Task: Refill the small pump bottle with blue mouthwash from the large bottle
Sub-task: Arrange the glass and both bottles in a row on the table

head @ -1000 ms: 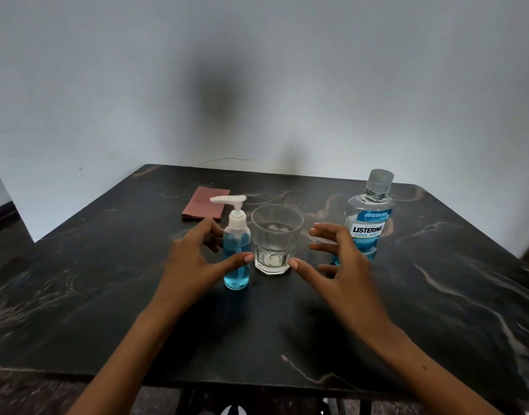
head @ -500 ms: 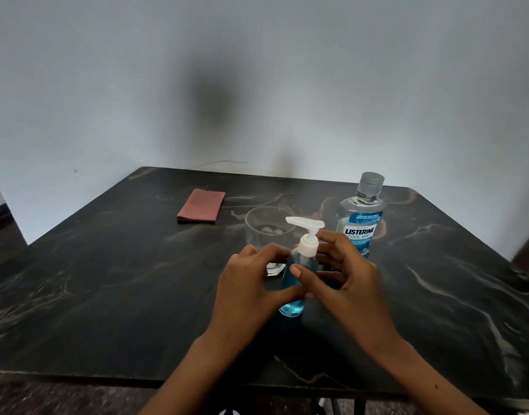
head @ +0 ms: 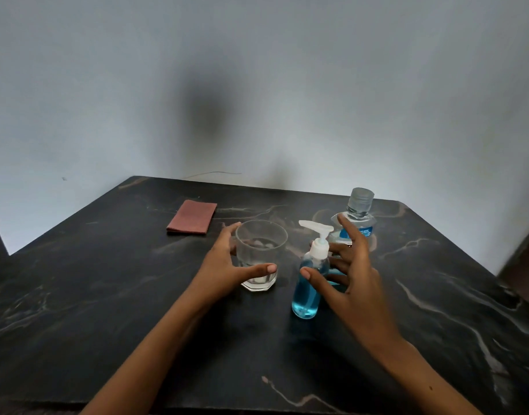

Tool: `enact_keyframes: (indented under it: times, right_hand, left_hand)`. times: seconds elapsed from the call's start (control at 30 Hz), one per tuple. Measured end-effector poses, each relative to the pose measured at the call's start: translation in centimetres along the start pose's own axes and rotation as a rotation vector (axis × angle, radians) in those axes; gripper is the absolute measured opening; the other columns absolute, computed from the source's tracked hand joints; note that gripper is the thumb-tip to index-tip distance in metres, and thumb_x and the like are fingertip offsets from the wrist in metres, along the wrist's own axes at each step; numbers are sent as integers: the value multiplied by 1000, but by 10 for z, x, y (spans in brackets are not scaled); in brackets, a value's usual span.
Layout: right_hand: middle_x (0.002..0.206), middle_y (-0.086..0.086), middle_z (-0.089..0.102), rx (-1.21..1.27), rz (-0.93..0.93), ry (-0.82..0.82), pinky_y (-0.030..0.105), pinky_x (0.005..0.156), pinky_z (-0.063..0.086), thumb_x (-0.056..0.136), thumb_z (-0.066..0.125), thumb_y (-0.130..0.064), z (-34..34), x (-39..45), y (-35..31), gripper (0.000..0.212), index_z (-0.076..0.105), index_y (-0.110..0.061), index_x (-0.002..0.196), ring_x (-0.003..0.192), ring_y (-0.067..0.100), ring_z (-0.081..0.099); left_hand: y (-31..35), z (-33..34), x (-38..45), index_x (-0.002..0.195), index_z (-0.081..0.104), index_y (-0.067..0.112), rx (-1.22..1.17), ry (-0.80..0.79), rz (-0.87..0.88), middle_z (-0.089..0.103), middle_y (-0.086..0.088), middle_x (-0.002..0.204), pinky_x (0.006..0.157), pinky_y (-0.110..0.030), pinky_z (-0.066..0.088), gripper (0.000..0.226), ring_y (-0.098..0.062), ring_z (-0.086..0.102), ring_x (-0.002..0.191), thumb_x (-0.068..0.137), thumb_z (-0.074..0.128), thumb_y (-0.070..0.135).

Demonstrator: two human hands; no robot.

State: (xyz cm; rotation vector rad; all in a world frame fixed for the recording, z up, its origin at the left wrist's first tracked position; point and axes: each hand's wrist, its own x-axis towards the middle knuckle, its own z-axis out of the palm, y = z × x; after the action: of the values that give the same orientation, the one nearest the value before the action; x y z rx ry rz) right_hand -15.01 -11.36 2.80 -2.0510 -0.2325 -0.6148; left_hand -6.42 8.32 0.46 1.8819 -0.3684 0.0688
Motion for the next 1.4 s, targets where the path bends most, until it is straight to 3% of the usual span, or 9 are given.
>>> enact_keyframes:
  times: [0.1, 0.2, 0.33, 0.53, 0.67, 0.9, 1.0, 1.27, 1.4]
  right_hand:
    - [132, -23, 39, -12, -28, -70, 7, 89, 44, 73, 64, -43, -1, 2, -2, 78, 14, -60, 130, 113, -10, 46]
    - [142, -12, 39, -98, -82, -124, 26, 98, 47, 77, 62, -39, -5, 4, -6, 71, 19, -51, 133, 124, 4, 47]
    - [144, -4, 46, -125, -108, -171, 31, 102, 48, 75, 66, -40, -8, 7, -8, 74, 23, -44, 134, 126, 11, 51]
    - [144, -7, 44, -105, -112, -262, 18, 105, 40, 69, 72, -42, -6, 9, 0, 86, 18, -47, 136, 127, -1, 46]
    - [129, -22, 47, -105, -119, -288, 16, 103, 42, 73, 78, -28, -6, 12, 7, 93, 12, -58, 132, 122, -6, 49]
    - [134, -12, 48, -101, -144, -307, 24, 105, 43, 74, 74, -34, -6, 17, 9, 91, 7, -66, 127, 125, -2, 49]
    - [126, -11, 54, -106, -167, -324, 26, 102, 47, 75, 76, -25, -7, 21, 11, 94, 9, -62, 130, 122, 4, 54]
    - [114, -15, 56, -154, -154, -462, 4, 86, 46, 75, 78, -14, -12, 40, 7, 92, 15, -53, 130, 110, -7, 56]
    - [115, -16, 52, -231, -132, -578, 2, 86, 45, 74, 79, -14, -16, 52, -2, 95, 13, -57, 127, 111, 4, 58]
  left_hand:
    - [-4, -2, 0, 120, 48, 37, -1, 31, 32, 67, 26, 94, 77, -12, 44, 87, 14, 59, 92, 43, 85, 54]
    - [-7, -5, -5, 112, 52, 40, 19, 41, 53, 72, 16, 94, 75, -13, 43, 82, 8, 61, 92, 40, 87, 57]
    - [-9, -8, -12, 111, 52, 42, 46, 17, 77, 72, 15, 97, 81, -18, 46, 79, 4, 63, 93, 41, 86, 58]
    - [-5, -11, -17, 114, 52, 41, 49, 34, 121, 73, 14, 96, 79, -15, 39, 75, 8, 63, 95, 46, 79, 61]
    - [-2, -11, -19, 116, 51, 42, 91, 46, 169, 73, 15, 96, 78, -7, 35, 76, 13, 61, 95, 47, 78, 60]
    - [-2, -9, -20, 125, 51, 38, 116, 74, 232, 71, 14, 106, 83, 4, 37, 83, 13, 60, 101, 50, 83, 53]
    - [-2, -9, -21, 129, 50, 35, 129, 91, 264, 70, 13, 107, 85, 3, 37, 88, 11, 60, 103, 50, 85, 49]
    - [-4, -10, -21, 128, 52, 32, 75, 95, 273, 73, 9, 103, 80, 2, 40, 87, 11, 63, 96, 50, 87, 43]
    - [-5, -9, -20, 127, 53, 33, 56, 102, 275, 73, 9, 100, 82, 2, 40, 86, 9, 64, 97, 49, 87, 44]
